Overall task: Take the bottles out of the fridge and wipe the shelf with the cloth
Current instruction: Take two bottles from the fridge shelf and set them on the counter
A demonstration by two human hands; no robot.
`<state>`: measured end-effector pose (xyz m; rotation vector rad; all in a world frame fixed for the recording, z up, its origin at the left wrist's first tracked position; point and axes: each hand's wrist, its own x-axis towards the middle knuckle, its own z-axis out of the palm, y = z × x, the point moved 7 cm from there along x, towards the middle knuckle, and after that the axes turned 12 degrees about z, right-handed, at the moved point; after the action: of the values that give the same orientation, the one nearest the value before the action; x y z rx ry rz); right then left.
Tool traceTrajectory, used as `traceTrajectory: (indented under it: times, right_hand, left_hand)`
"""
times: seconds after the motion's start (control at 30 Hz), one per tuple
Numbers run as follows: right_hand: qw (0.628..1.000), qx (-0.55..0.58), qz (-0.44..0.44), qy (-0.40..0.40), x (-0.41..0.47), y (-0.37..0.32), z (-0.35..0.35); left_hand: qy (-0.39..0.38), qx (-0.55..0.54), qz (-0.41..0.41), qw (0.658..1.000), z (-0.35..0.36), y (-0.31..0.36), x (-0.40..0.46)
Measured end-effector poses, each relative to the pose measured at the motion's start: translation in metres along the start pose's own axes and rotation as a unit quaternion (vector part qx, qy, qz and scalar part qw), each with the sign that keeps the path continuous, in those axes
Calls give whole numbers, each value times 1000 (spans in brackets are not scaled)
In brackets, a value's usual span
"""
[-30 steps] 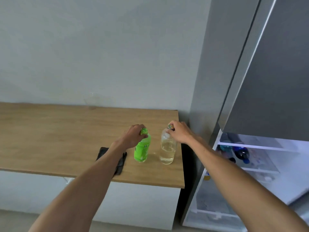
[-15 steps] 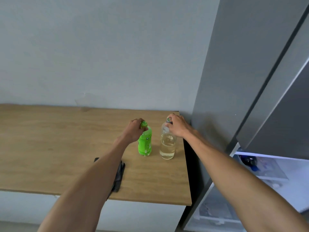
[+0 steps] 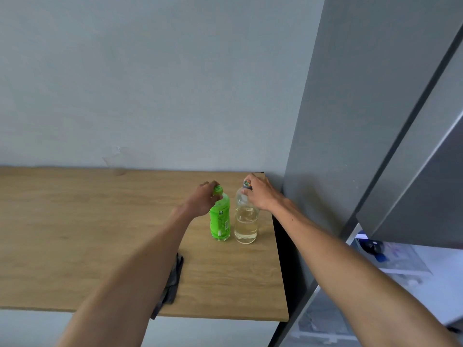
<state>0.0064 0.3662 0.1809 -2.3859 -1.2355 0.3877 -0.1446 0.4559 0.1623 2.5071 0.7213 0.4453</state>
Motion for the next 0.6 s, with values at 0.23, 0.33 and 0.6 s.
traceTrajectory:
  times: [0.23,0.33,0.6]
  right_hand:
    - [999,-28,13,-20,2,4,0]
    - [999,-24,18,-25,2,4,-1]
    - [1000,3,23,9,-23,2,-14]
  left_hand:
    - [-12,12,9,1000,4,3,2]
    - [-8,18,7,1000,2,2,-4]
    - [28,61,7,998,-9,7,-30]
